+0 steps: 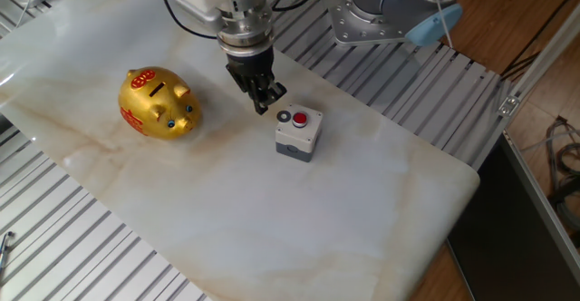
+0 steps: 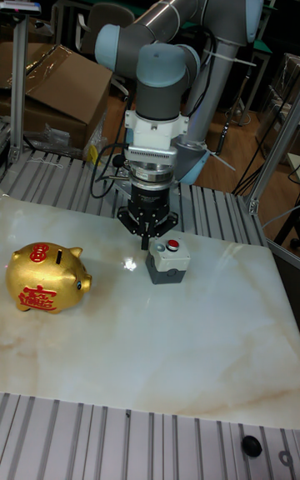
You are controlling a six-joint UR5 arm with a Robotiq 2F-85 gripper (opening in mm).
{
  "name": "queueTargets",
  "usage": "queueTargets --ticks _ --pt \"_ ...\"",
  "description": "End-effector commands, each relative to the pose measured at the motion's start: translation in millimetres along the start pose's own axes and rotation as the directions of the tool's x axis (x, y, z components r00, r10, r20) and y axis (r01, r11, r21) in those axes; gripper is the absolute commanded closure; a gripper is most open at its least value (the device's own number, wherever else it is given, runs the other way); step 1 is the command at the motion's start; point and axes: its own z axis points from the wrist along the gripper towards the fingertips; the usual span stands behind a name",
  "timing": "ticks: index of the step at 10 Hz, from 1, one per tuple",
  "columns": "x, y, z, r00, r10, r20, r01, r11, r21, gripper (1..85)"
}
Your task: Drop coins into a piggy bank
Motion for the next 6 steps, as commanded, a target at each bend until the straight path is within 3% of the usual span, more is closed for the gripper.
queueTargets --ticks 1,2,6 --pt "1.2 0.5 1.2 1.000 0.003 -0.019 -0.004 0.999 -0.053 84.7" --pt "1.7 -6.1 1.2 1.000 -0.004 -0.028 0.003 0.999 -0.034 84.7" --pt "3.8 -2.6 -2.2 0.999 -0.011 -0.044 0.008 0.998 -0.067 83.7"
